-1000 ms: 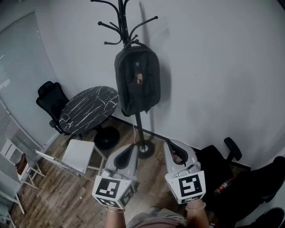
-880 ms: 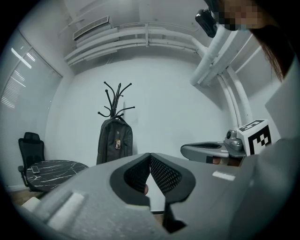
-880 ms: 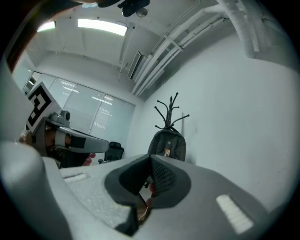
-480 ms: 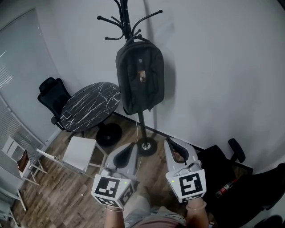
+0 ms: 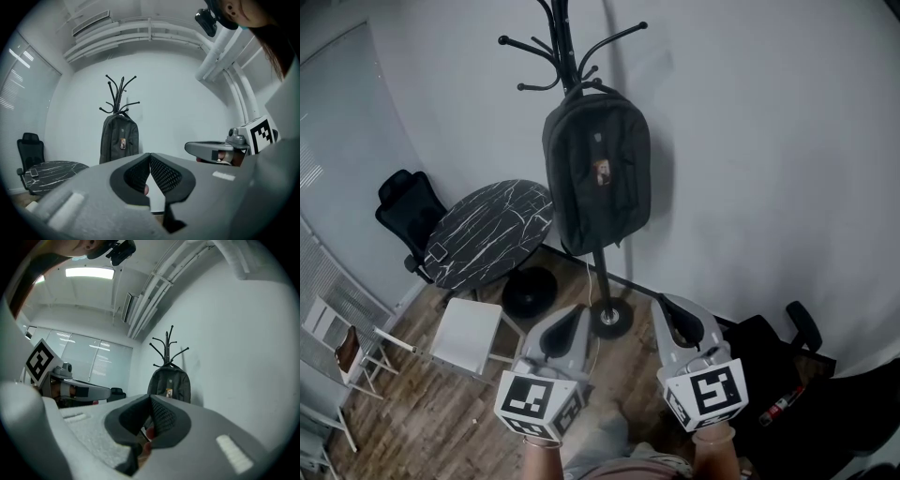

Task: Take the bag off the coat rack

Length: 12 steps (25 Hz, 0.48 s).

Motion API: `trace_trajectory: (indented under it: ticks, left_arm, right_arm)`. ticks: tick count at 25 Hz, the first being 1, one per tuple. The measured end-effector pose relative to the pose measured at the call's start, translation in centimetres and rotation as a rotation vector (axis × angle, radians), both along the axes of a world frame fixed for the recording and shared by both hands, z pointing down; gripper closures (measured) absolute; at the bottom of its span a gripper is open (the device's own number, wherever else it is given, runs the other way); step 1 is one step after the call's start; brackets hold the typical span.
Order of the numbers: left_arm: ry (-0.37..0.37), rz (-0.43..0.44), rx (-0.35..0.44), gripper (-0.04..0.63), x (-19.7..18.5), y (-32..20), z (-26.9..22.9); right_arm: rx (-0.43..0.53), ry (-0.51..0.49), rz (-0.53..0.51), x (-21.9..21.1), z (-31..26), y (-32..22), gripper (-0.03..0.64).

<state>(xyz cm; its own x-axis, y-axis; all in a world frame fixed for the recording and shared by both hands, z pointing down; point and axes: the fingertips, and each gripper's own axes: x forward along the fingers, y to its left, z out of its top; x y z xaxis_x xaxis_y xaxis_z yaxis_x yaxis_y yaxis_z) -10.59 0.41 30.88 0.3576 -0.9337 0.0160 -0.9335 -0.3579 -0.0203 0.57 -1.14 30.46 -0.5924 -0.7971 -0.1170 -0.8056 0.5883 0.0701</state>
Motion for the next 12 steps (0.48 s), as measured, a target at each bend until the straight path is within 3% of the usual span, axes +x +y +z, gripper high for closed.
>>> trace_trajectory:
  ticks: [12]
  left_arm:
    - [0.017, 0.026, -0.001, 0.584, -2.3, -5.9, 0.0]
  right_arm:
    - [-0.035, -0.012, 0.042, -1.3, 0.0, -5.8, 0.614]
